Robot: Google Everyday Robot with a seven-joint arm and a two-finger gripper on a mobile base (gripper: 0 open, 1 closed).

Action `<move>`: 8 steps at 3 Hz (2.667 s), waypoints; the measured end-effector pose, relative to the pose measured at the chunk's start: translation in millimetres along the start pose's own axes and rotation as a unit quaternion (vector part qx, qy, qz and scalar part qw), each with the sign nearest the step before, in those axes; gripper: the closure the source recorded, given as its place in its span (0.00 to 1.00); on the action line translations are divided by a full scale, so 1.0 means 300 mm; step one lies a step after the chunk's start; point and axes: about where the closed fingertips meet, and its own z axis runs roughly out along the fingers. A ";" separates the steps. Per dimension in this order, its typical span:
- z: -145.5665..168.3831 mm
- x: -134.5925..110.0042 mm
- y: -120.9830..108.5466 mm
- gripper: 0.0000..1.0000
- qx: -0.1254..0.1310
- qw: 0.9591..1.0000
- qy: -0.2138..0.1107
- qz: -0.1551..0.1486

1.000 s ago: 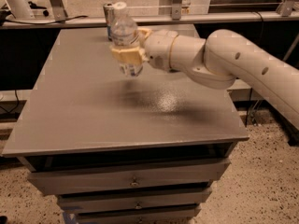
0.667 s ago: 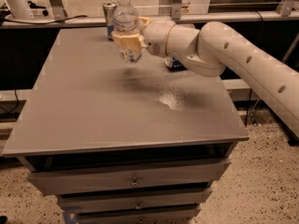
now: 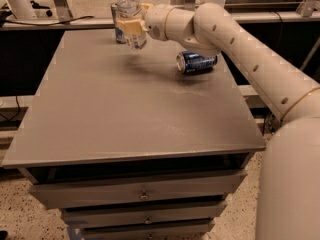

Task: Move blue plastic bottle near redbull can

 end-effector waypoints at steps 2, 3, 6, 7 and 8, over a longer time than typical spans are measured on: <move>0.076 0.103 -0.178 1.00 0.011 0.999 0.041 0.017; 0.106 0.130 -0.221 1.00 0.015 0.999 0.032 0.031; 0.193 0.174 -0.258 0.83 0.009 0.998 0.037 0.051; 0.199 0.187 -0.260 0.59 0.010 0.997 0.040 0.059; 0.199 0.197 -0.260 0.36 0.010 0.997 0.043 0.064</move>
Offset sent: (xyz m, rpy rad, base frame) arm 0.0938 -0.0275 -0.0287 -0.0308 0.1035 -0.0663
